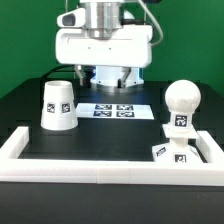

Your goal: Assemble lamp

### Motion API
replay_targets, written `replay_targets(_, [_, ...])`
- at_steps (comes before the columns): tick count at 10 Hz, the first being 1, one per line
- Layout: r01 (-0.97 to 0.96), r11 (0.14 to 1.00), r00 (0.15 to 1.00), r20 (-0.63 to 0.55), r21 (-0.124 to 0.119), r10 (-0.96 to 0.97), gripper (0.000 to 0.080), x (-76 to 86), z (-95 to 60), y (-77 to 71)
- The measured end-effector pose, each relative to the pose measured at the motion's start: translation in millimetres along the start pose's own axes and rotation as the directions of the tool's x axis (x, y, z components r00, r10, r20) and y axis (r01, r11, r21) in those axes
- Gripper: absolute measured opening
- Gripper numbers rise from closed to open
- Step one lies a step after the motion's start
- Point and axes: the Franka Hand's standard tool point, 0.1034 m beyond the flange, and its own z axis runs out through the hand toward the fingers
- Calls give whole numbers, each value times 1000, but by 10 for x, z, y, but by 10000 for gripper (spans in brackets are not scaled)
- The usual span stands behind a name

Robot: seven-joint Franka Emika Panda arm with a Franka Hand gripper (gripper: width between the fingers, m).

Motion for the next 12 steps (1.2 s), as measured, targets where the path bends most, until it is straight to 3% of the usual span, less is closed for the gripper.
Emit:
replay_targets(4, [22, 1000, 1000, 6, -2, -22, 698, -19, 19, -3])
replay_targets(10, [62, 998, 998, 0, -4, -62, 698, -154, -38, 448])
replay_targets(12, [66, 998, 998, 7, -3, -66, 698, -171, 25, 512])
